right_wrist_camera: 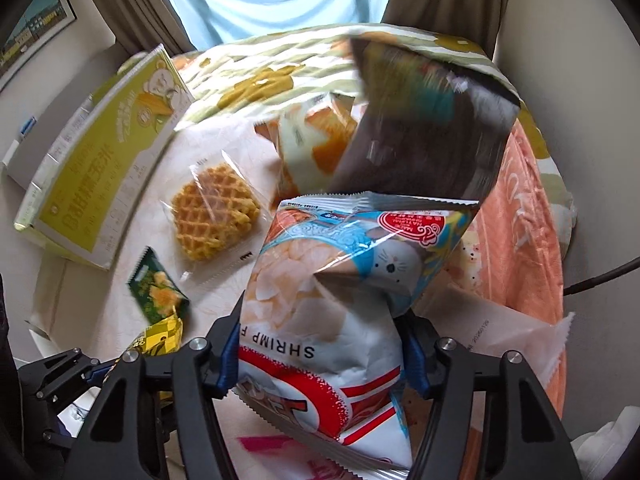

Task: Organize snacks
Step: 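Carry both packets over the yellow box and open both tools to drop them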

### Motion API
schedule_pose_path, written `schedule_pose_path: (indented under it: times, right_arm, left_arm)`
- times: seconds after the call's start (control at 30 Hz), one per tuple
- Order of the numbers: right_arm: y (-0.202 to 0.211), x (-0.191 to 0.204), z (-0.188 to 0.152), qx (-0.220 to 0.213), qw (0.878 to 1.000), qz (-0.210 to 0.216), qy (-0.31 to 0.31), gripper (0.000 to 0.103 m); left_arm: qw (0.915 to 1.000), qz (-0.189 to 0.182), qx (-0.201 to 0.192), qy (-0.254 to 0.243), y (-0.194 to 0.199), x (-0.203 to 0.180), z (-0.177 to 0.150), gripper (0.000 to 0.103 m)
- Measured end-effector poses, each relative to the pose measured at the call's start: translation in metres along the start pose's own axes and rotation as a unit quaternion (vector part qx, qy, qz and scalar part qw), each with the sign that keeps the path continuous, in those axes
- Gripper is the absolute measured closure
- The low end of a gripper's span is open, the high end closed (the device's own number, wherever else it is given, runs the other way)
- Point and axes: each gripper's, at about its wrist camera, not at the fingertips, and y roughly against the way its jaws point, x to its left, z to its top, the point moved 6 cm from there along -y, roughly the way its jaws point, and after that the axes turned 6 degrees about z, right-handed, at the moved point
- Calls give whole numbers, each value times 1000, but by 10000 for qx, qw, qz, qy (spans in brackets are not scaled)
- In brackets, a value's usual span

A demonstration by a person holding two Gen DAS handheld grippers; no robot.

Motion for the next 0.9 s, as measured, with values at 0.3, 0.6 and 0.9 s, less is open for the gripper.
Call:
schedule_pose_path:
  times: [0.3, 0.6, 0.9]
  right_arm:
    - [51, 32, 2, -283, 9990, 328, 115, 43]
    - [100, 73, 25, -718, 9949, 569, 432, 43]
    - [113, 142, 65, -1083, 9895, 668, 684, 43]
  left_arm:
    - [9986, 72, -494, 171, 56, 10, 12, 52]
    - [9892, 457, -1290, 524, 135, 47, 41, 52]
    - [9784, 683, -1796, 760, 193, 131, 82, 52]
